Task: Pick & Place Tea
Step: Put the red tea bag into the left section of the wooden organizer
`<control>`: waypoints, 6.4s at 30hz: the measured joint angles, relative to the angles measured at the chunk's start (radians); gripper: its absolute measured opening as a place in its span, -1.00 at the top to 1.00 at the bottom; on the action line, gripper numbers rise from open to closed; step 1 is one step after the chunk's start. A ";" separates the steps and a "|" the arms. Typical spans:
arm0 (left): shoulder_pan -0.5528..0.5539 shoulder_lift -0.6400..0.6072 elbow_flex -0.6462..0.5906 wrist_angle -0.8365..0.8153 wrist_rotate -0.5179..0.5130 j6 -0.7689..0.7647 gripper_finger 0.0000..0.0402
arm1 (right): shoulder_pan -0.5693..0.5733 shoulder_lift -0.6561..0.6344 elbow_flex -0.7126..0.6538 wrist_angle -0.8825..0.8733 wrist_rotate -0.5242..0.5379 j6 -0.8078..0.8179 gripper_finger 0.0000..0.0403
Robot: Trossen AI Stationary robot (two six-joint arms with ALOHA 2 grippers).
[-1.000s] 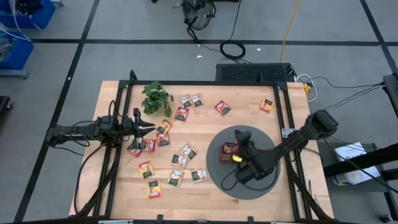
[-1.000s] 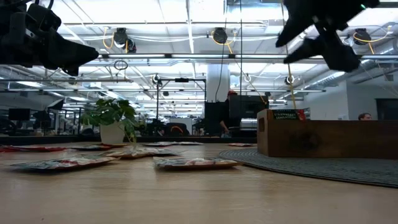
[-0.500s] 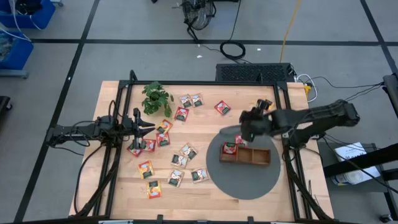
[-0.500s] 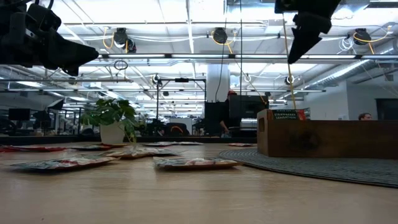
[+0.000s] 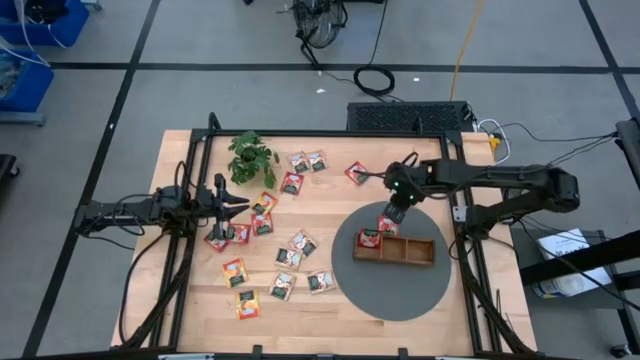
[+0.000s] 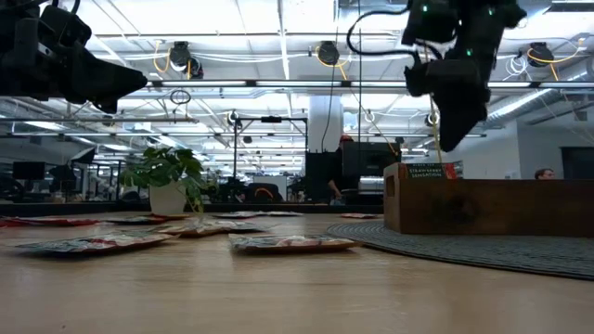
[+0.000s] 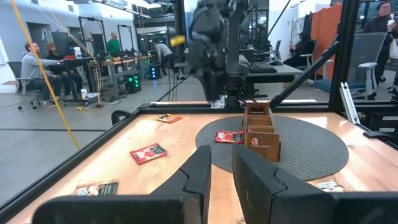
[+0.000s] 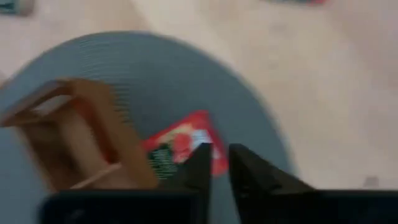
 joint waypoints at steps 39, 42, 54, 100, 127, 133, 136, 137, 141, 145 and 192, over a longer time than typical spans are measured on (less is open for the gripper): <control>0.000 0.000 0.000 0.000 0.000 0.000 0.64 | 0.020 0.202 -0.328 0.420 -0.336 -0.059 1.00; 0.000 0.000 0.000 0.000 0.000 0.000 0.64 | 0.013 0.193 -0.328 0.419 -0.274 -0.074 1.00; 0.000 0.000 0.000 0.000 0.000 0.000 0.64 | 0.000 0.059 -0.334 0.413 0.118 -0.085 1.00; 0.000 0.000 0.000 0.000 0.000 0.000 0.64 | -0.145 0.087 -0.331 0.369 0.095 -0.337 -0.37; 0.000 0.000 0.000 0.000 0.000 0.000 0.64 | -0.145 0.089 -0.332 0.375 0.096 -0.345 0.94; 0.000 0.000 0.000 0.000 0.000 0.000 0.64 | -0.146 0.063 -0.329 0.382 0.129 -0.358 0.77; 0.000 0.000 0.000 0.000 0.000 0.000 0.64 | -0.146 0.025 -0.313 0.384 0.130 -0.414 0.68; 0.000 0.000 0.000 0.000 0.000 0.000 0.64 | -0.146 0.013 -0.309 0.398 0.130 -0.443 0.65; 0.000 0.000 0.000 0.000 0.000 0.000 0.64 | -0.147 -0.002 -0.308 0.400 0.216 -0.610 0.47; 0.000 0.000 0.000 0.000 0.000 0.000 0.64 | -0.181 0.020 -0.308 0.385 0.282 -0.730 0.23; 0.000 0.000 0.000 0.000 0.000 0.000 0.64 | -0.237 0.171 -0.308 0.538 0.227 -1.030 0.50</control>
